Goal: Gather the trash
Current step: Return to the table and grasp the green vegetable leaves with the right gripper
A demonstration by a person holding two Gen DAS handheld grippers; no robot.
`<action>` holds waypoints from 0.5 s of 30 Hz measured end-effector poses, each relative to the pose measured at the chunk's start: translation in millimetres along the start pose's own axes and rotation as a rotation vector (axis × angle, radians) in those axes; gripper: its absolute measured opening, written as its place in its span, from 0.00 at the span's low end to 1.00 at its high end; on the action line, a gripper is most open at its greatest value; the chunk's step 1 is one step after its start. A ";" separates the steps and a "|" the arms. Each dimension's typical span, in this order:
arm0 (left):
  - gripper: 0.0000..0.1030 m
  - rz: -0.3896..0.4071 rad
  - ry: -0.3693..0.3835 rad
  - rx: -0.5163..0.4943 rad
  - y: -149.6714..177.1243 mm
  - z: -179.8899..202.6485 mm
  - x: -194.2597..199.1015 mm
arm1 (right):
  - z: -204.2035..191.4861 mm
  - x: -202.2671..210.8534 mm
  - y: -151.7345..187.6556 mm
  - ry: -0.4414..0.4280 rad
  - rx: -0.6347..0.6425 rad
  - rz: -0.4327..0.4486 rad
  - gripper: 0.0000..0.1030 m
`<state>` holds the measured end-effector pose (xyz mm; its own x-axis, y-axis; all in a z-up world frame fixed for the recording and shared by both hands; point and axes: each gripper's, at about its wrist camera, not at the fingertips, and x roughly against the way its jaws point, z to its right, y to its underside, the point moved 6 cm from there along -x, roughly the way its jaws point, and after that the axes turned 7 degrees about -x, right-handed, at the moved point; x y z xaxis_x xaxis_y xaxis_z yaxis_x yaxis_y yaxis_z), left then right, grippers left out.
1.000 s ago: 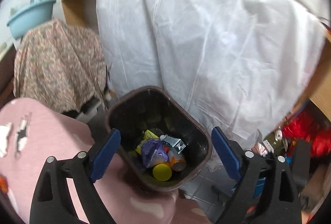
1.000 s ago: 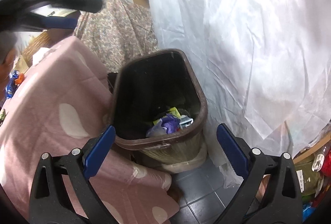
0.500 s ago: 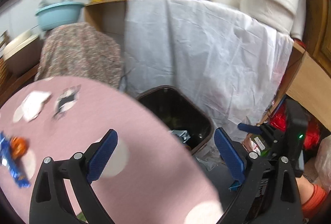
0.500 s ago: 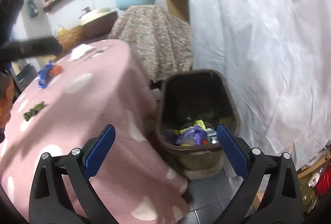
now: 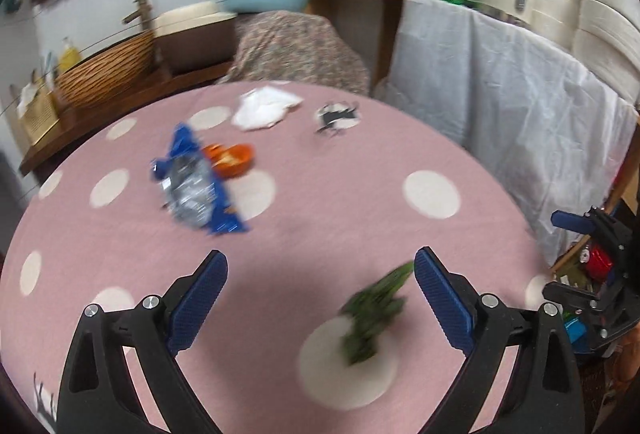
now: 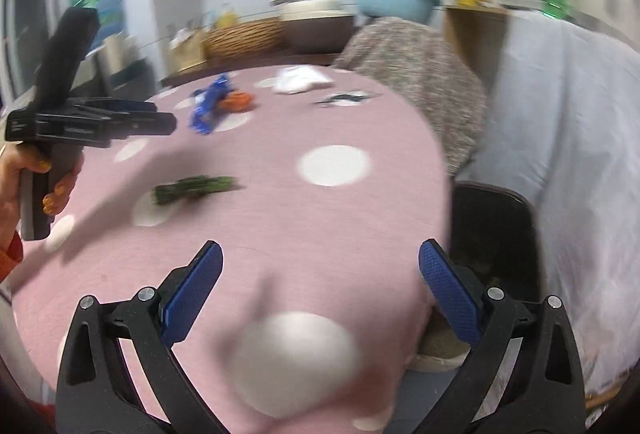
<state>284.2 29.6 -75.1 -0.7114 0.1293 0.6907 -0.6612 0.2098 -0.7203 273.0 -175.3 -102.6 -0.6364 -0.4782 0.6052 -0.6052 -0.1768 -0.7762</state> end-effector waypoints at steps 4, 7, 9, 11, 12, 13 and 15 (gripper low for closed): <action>0.91 -0.016 -0.032 0.042 22.7 -26.8 9.8 | -42.1 -14.7 -4.5 -0.073 0.095 -0.049 0.94; 0.91 -0.019 -0.041 0.067 35.2 -38.9 16.3 | -73.8 -26.7 -9.3 -0.120 0.186 -0.079 0.94; 0.91 -0.021 -0.045 0.084 43.0 -44.2 20.2 | -93.5 -34.6 -10.3 -0.149 0.229 -0.099 0.94; 0.91 -0.023 -0.042 0.104 49.6 -50.6 23.7 | -109.4 -43.5 -12.7 -0.161 0.268 -0.115 0.94; 0.91 -0.023 -0.040 0.112 53.7 -53.5 25.8 | -115.6 -45.3 -13.1 -0.165 0.282 -0.119 0.91; 0.91 -0.022 -0.039 0.118 55.3 -54.9 27.5 | -123.1 -47.9 -12.9 -0.172 0.296 -0.124 0.89; 0.91 -0.020 -0.038 0.124 58.4 -57.4 30.7 | -137.3 -53.6 -12.7 -0.185 0.315 -0.141 0.78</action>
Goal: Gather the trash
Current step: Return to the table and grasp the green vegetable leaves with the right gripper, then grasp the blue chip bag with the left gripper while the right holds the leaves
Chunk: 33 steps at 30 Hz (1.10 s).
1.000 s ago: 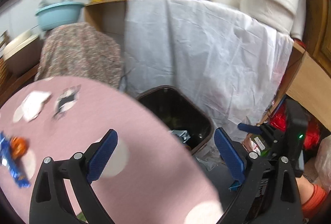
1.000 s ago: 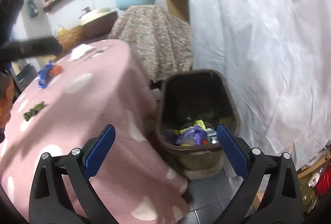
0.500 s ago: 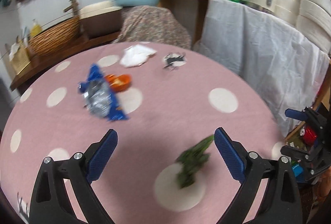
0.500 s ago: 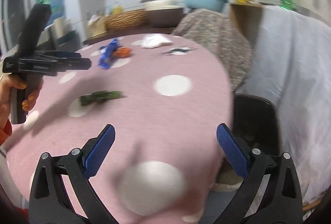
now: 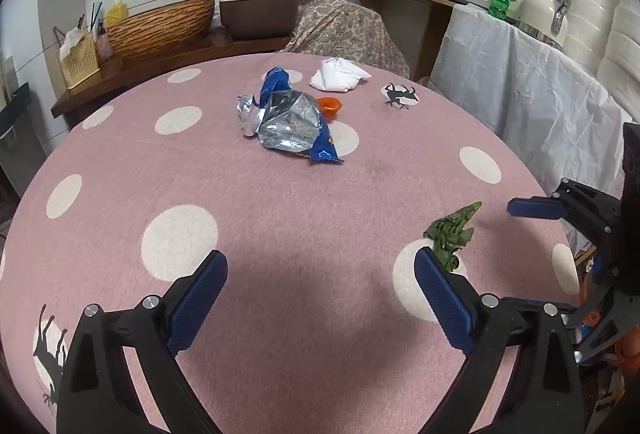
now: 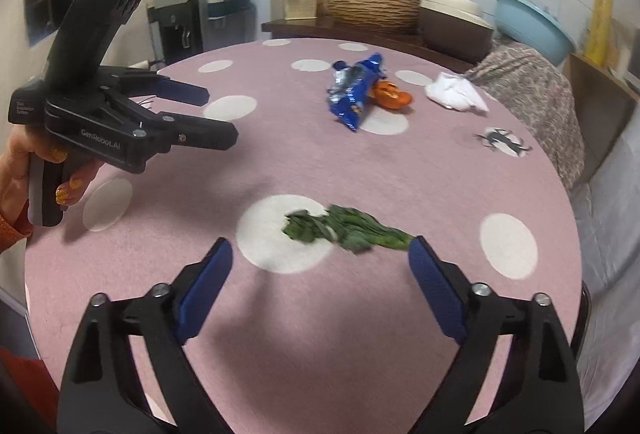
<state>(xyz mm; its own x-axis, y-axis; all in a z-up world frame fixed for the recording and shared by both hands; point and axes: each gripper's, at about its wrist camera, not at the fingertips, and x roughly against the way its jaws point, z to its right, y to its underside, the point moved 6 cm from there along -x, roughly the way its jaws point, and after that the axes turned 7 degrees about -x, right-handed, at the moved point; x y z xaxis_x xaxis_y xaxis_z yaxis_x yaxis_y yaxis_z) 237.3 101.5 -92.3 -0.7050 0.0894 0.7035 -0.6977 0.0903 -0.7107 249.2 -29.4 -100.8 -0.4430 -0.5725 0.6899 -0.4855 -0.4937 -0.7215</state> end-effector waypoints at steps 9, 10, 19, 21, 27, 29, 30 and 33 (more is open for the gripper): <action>0.91 0.004 0.001 -0.004 3.7 -5.3 0.3 | -23.1 -37.5 -3.8 0.042 0.082 -0.107 0.44; 0.91 0.006 0.002 -0.004 3.8 -5.2 0.2 | -21.3 -42.1 -4.5 0.048 0.083 -0.118 0.41; 0.91 -0.001 0.004 -0.026 2.9 -5.2 -4.0 | -7.3 -47.6 -13.0 0.058 0.024 -0.117 0.12; 0.91 -0.007 0.005 -0.026 2.0 -6.4 -6.8 | -5.7 -48.4 -14.1 0.052 0.012 -0.111 0.07; 0.91 -0.033 0.020 -0.016 -4.9 -11.4 -18.8 | -0.8 -31.3 -17.3 0.037 -0.026 -0.056 0.04; 0.91 -0.035 0.010 -0.024 -12.3 -14.7 -24.2 | 2.6 -21.7 -18.7 0.035 -0.042 -0.031 0.04; 0.91 -0.035 0.009 -0.021 -16.5 -16.7 -26.9 | 5.0 -16.3 -19.3 0.035 -0.051 -0.019 0.04; 0.91 -0.034 0.013 0.007 -33.4 -21.6 -38.5 | 10.6 -2.1 -20.1 0.041 -0.073 0.011 0.04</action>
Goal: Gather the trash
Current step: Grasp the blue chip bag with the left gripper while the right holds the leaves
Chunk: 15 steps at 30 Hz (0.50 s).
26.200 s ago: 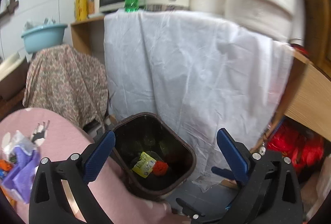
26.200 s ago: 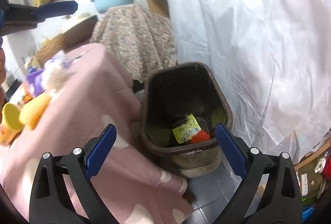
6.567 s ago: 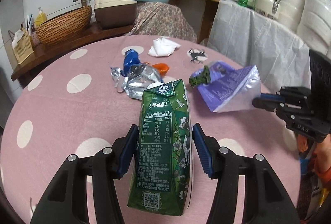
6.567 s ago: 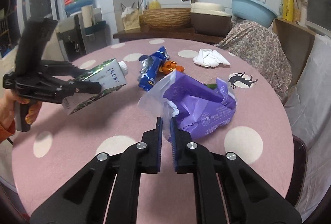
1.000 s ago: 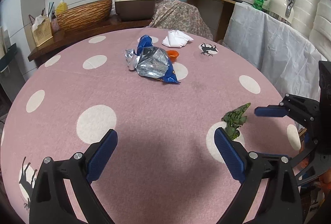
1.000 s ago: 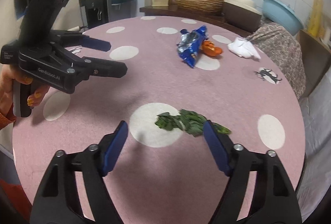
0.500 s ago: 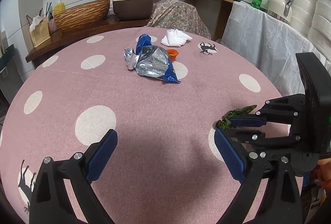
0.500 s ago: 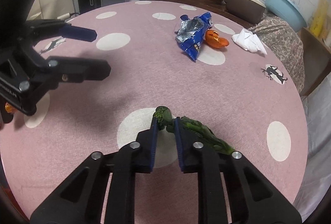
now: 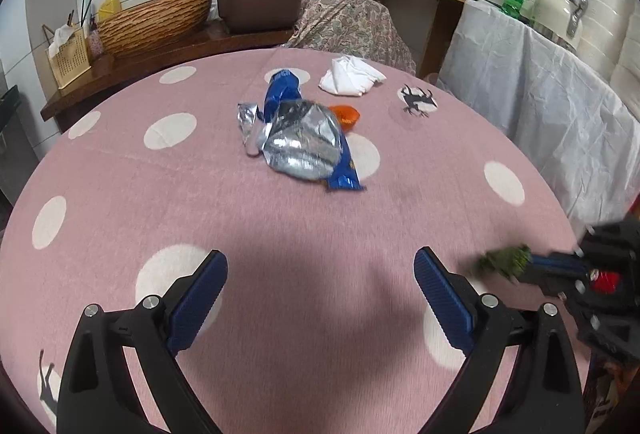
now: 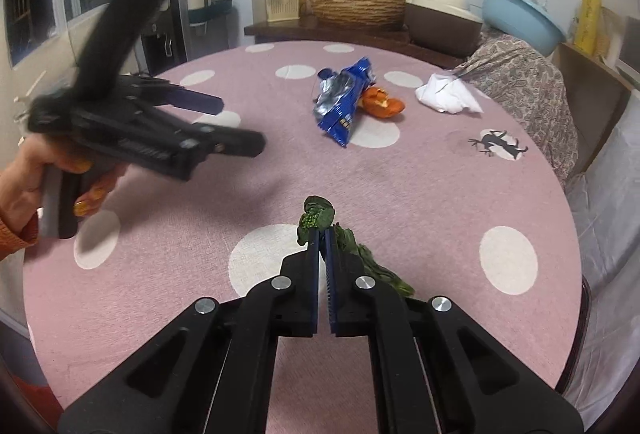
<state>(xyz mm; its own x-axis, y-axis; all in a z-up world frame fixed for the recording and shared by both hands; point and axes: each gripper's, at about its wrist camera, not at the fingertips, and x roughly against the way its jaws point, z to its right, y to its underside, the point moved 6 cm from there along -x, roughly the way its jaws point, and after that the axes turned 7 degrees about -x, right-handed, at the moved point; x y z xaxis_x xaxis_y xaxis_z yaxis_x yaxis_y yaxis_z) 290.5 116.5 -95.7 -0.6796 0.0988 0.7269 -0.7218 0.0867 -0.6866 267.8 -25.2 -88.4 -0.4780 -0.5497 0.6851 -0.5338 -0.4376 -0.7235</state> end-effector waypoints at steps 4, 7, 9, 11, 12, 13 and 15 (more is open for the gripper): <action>0.88 0.012 -0.033 0.003 -30.2 1.3 -20.9 | 6.8 14.3 0.1 0.003 -0.026 0.027 0.04; 0.87 0.013 -0.037 -0.018 -47.2 9.5 -36.1 | 9.5 19.2 3.6 0.006 -0.040 0.034 0.04; 0.82 0.004 -0.095 -0.044 -56.1 12.5 -49.7 | 12.3 20.4 5.9 0.005 -0.053 0.034 0.04; 0.73 -0.020 -0.152 -0.059 -61.4 11.0 -64.0 | 14.8 21.0 7.6 0.003 -0.064 0.036 0.04; 0.71 -0.033 -0.171 -0.055 -62.9 9.1 -70.3 | 16.0 22.1 8.7 0.002 -0.072 0.038 0.04; 0.68 -0.042 -0.183 -0.050 -63.7 7.2 -75.3 | 17.1 23.1 9.8 0.000 -0.079 0.040 0.04; 0.57 -0.057 -0.209 -0.048 -63.7 3.6 -81.7 | 18.6 24.4 11.0 -0.004 -0.088 0.044 0.04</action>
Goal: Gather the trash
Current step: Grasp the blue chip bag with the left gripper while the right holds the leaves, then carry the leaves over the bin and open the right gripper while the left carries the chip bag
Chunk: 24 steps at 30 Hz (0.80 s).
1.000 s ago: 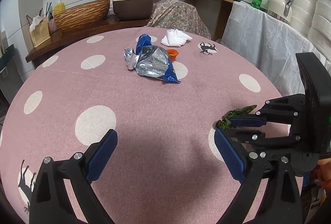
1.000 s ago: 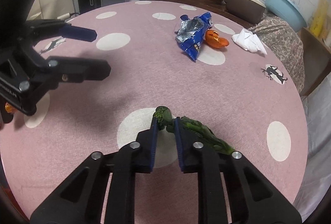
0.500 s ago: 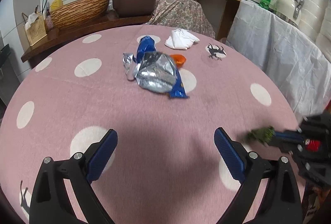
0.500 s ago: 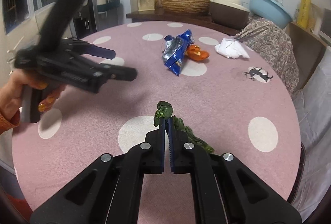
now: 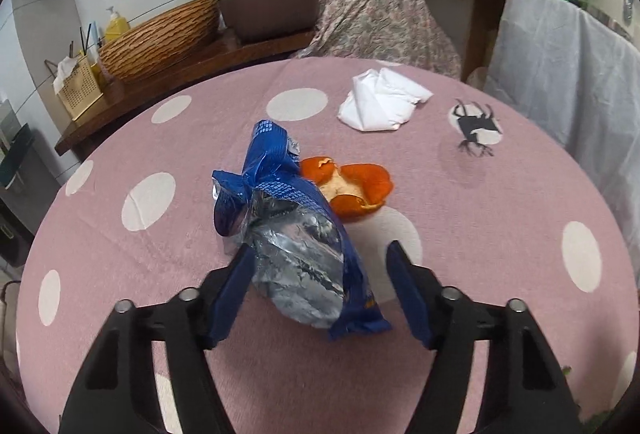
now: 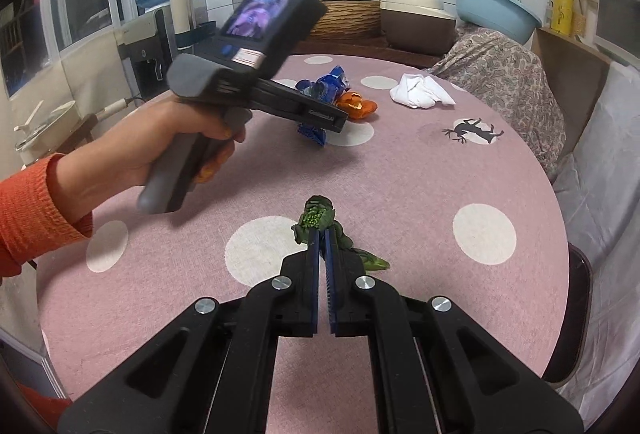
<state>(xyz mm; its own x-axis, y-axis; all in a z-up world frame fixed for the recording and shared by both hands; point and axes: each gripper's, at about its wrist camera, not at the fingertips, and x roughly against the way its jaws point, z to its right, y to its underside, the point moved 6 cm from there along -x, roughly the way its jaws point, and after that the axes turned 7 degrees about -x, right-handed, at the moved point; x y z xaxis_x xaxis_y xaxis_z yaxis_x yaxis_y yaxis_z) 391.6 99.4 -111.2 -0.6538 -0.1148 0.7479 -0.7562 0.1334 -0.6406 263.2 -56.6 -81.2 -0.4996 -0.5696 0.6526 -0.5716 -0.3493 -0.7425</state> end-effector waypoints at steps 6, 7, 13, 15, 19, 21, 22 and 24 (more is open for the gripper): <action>0.14 -0.020 0.020 0.061 11.3 -9.8 0.2 | 2.5 5.3 0.3 -0.015 -0.020 0.020 0.04; 0.10 -0.011 0.025 0.064 14.6 -10.8 5.2 | 2.8 6.6 0.5 -0.022 -0.026 0.024 0.04; 0.09 0.060 0.063 0.061 32.2 -9.9 43.1 | 5.9 14.2 -0.4 -0.044 -0.051 0.054 0.04; 0.09 0.088 0.071 0.049 38.8 -9.0 59.3 | 7.3 17.1 -1.2 -0.055 -0.063 0.063 0.03; 0.09 0.129 0.109 0.038 47.8 -3.2 86.8 | 10.6 25.7 -3.0 -0.068 -0.077 0.085 0.03; 0.09 0.147 0.128 0.025 48.7 3.3 98.3 | 13.1 31.6 -4.3 -0.075 -0.087 0.099 0.03; 0.09 0.157 0.139 0.016 48.5 7.9 104.7 | 14.6 35.1 -5.0 -0.076 -0.091 0.107 0.03; 0.09 0.173 0.158 0.005 48.0 16.7 114.5 | 18.7 42.4 -6.9 -0.071 -0.095 0.124 0.03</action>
<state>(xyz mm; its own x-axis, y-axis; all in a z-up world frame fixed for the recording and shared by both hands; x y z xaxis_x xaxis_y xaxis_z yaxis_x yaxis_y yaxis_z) 279.9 76.1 -59.3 -0.7619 0.0650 0.6445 -0.6334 0.1332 -0.7622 258.2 -92.3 -51.3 -0.5250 -0.6564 0.5418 -0.5688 -0.2030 -0.7971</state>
